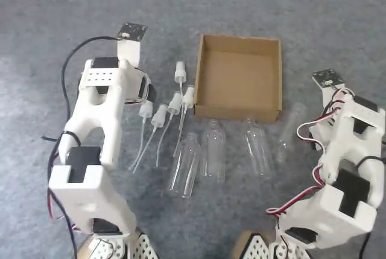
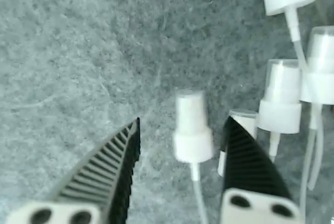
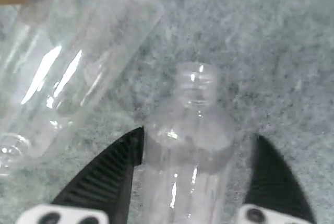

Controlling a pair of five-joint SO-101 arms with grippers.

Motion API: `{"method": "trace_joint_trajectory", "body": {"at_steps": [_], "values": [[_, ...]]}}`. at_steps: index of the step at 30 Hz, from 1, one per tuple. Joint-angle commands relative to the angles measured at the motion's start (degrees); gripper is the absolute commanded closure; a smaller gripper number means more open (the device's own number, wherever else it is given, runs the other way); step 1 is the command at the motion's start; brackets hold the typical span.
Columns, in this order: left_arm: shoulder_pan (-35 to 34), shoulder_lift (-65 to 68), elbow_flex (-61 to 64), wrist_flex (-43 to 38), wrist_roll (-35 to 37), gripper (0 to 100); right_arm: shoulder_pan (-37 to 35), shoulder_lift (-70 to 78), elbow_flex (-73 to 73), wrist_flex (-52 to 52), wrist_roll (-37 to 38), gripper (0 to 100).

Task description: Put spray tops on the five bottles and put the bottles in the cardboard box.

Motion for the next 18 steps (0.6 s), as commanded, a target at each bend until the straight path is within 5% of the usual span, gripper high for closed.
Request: {"method": "trace_joint_trajectory", "body": {"at_steps": [1, 9, 18], "values": [[0.1, -1.1, -2.6, 0.4, -0.2, 76, 0.4, -0.7, -2.9, -0.3, 0.5, 74.8], [-0.2, -8.4, 0.7, -1.6, 2.1, 76, 0.7, -9.0, -2.5, -0.3, -4.6, 83.5], [-0.1, -39.5, 31.6, -19.1, 5.7, 76, 0.4, -32.5, 15.3, -8.0, -9.8, 88.4]]}}
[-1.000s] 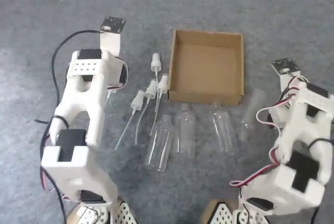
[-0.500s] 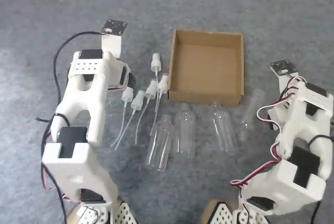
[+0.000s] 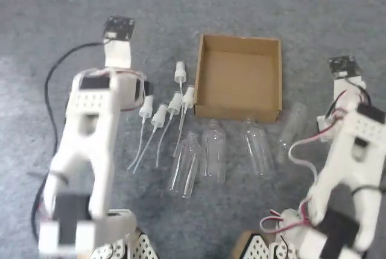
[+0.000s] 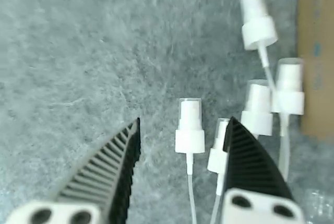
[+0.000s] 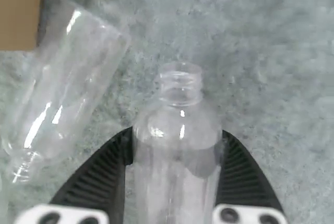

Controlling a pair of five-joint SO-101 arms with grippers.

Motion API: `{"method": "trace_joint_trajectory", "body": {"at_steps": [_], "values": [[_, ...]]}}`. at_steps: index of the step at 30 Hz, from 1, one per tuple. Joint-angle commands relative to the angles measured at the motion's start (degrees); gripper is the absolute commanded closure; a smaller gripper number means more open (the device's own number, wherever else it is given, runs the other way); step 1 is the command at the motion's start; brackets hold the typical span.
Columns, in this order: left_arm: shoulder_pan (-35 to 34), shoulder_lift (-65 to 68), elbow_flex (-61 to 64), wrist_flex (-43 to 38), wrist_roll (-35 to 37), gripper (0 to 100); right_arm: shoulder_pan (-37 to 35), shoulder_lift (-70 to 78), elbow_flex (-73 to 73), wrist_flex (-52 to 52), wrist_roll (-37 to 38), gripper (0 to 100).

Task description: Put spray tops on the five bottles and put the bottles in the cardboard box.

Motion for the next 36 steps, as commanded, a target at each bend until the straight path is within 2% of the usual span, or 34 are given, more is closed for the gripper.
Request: {"method": "trace_joint_trajectory", "body": {"at_steps": [1, 4, 9, 17, 20, 25, 27, 32, 36], "values": [[-0.1, -19.7, 17.4, -11.3, 1.2, 76, 0.3, -13.2, 9.1, -5.8, -1.3, 88.4], [-0.1, -29.7, 26.3, -14.7, 0.9, 76, -0.2, -18.3, 14.2, -7.1, -1.1, 88.6], [0.4, -42.5, 32.6, -10.0, -2.2, 76, -0.2, -17.2, 14.9, -10.1, -1.3, 91.0], [0.3, -58.3, 44.1, -8.3, -2.2, 73, -0.6, -7.3, 14.0, -11.3, -0.6, 72.7], [0.0, -63.3, 46.6, -8.3, -2.2, 73, -0.7, -5.7, 13.9, -11.3, 1.5, 73.6], [0.3, -71.0, 51.2, -8.2, -1.9, 73, -0.4, -5.8, 13.7, -11.4, 1.4, 74.0], [0.0, -74.8, 53.1, -8.3, -1.8, 73, -0.3, -7.4, 14.1, -12.6, 0.6, 77.2], [0.0, -86.6, 58.9, -8.1, -1.7, 73, -0.3, -18.5, 16.6, -11.9, -4.0, 87.7], [-0.1, -97.1, 66.2, -8.2, 2.1, 73, -0.3, -31.8, 24.6, -11.9, -4.7, 92.3]]}}
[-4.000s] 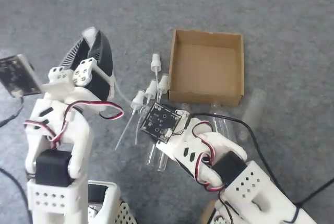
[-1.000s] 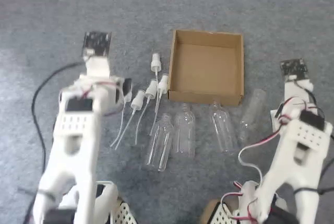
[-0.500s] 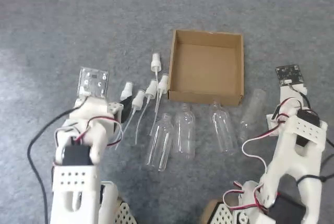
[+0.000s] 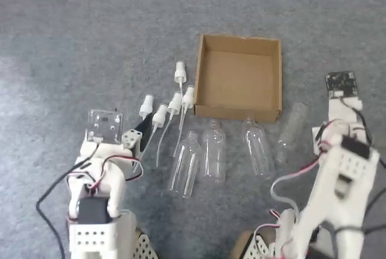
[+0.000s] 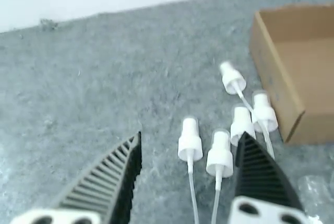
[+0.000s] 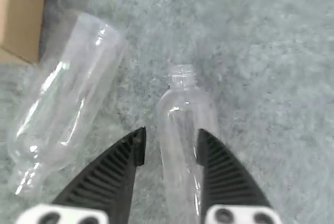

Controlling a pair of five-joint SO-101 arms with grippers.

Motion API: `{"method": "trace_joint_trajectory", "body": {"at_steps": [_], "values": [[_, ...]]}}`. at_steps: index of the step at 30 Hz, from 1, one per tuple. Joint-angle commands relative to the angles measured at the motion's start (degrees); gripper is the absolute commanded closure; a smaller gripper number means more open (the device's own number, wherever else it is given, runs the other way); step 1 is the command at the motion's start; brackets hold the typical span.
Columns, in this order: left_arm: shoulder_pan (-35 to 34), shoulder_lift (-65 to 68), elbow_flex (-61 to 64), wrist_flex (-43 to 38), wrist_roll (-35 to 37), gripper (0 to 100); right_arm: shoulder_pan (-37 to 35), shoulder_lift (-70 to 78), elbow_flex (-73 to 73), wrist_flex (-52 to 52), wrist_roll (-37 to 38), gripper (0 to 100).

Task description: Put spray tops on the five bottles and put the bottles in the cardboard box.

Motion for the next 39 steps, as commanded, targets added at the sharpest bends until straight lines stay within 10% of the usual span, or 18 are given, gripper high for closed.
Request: {"method": "trace_joint_trajectory", "body": {"at_steps": [1, 11, 20, 39], "values": [[-0.2, -11.1, 5.8, -0.1, 4.0, 73, -0.2, -14.3, 5.7, -0.4, -0.8, 92.4], [-0.3, -8.7, 7.8, 1.0, 4.4, 73, -0.1, -45.1, 25.6, 6.0, 2.1, 92.4], [-0.1, -8.6, 7.8, 21.1, 4.4, 73, -0.3, -66.7, 38.3, 14.6, 2.1, 92.8], [-0.1, -9.6, 7.7, 25.5, 4.6, 73, -1.5, -64.3, 40.3, 17.9, 2.0, 92.8]]}}
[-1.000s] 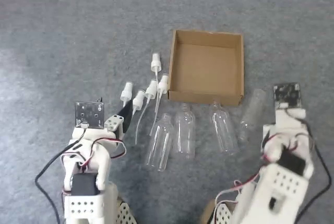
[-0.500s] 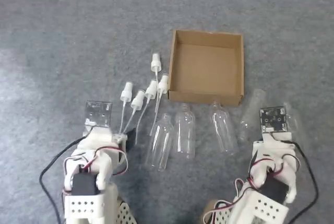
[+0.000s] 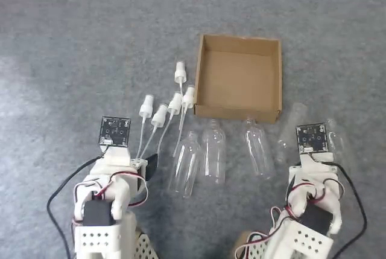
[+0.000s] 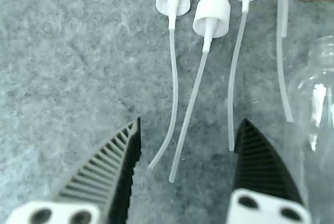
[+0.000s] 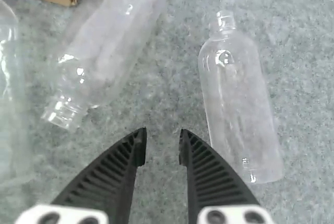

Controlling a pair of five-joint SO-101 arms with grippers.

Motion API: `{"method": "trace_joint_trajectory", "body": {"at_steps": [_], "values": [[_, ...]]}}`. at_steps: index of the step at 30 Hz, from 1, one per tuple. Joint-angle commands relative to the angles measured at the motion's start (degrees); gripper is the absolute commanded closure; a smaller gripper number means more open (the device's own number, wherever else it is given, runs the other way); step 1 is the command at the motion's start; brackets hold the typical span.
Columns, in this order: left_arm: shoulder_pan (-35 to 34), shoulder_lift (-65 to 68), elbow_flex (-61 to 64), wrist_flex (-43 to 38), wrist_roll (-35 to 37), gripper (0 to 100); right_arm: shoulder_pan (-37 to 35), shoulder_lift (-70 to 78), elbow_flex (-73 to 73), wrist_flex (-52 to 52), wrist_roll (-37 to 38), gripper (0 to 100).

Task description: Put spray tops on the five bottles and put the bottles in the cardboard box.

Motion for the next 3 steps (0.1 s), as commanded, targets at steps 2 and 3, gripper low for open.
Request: {"method": "trace_joint_trajectory", "body": {"at_steps": [2, 3], "values": [[-0.1, -1.1, -0.7, 0.3, 0.6, 73, -0.2, 0.7, 1.4, 0.4, 0.9, 92.8], [-0.1, -1.1, -0.7, 0.3, 0.6, 73, -0.3, 0.7, 1.4, 0.3, 0.9, 92.7]]}}
